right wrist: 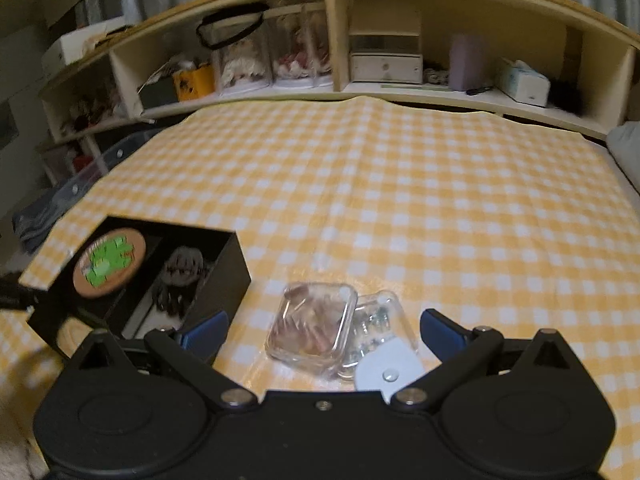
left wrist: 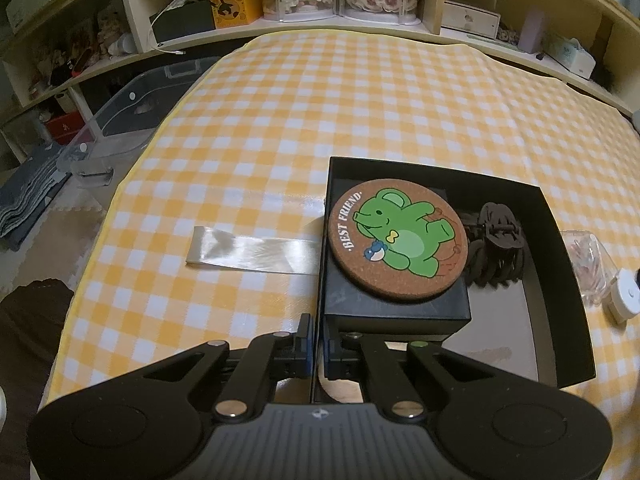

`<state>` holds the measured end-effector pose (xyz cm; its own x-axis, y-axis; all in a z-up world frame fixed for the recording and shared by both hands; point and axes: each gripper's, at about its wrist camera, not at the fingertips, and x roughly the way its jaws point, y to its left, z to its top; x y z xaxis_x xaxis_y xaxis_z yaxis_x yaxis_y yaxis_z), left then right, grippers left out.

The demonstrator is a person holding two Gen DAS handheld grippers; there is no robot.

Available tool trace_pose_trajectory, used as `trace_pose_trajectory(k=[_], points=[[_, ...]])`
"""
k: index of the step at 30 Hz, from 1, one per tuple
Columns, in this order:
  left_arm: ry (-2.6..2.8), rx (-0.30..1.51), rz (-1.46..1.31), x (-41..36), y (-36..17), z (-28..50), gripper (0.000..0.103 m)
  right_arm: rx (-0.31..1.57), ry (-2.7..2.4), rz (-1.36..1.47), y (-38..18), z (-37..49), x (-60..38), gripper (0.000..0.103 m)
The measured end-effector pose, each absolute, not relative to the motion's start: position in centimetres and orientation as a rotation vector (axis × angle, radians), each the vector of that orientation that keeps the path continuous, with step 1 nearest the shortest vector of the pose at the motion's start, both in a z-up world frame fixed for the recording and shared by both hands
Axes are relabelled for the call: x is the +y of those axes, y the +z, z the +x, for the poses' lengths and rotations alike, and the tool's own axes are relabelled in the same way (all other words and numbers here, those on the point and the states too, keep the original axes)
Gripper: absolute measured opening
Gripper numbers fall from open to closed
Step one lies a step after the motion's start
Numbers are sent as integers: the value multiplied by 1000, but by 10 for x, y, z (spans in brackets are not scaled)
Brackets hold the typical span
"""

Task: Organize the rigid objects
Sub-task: 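Move the right tool to the clear plastic case of pink items, then close the right tool on the clear plastic case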

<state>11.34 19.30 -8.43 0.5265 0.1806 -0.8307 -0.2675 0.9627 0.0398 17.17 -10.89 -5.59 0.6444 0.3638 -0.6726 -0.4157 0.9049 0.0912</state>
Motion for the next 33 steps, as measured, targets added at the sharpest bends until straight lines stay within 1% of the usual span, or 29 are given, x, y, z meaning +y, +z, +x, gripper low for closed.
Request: trace_pose_trajectory(k=[7,14,22,28,33], points=[[271,982,-80,192,-84,112,4,783,432,-78,-86,186,-92,103],[271,982,-78,191,-84,111,4,718,496,-282,-110,190,-65,103],[269,985,-75,192,-84,112,4,733,487,-360,-134,199,-53,103],[269,985,-76,191,-84,112,4,769,401,-313,-131,207,-78,103],[263,986,-77,191,-84,113,4,755,396,-232,-123,214,-100,103]])
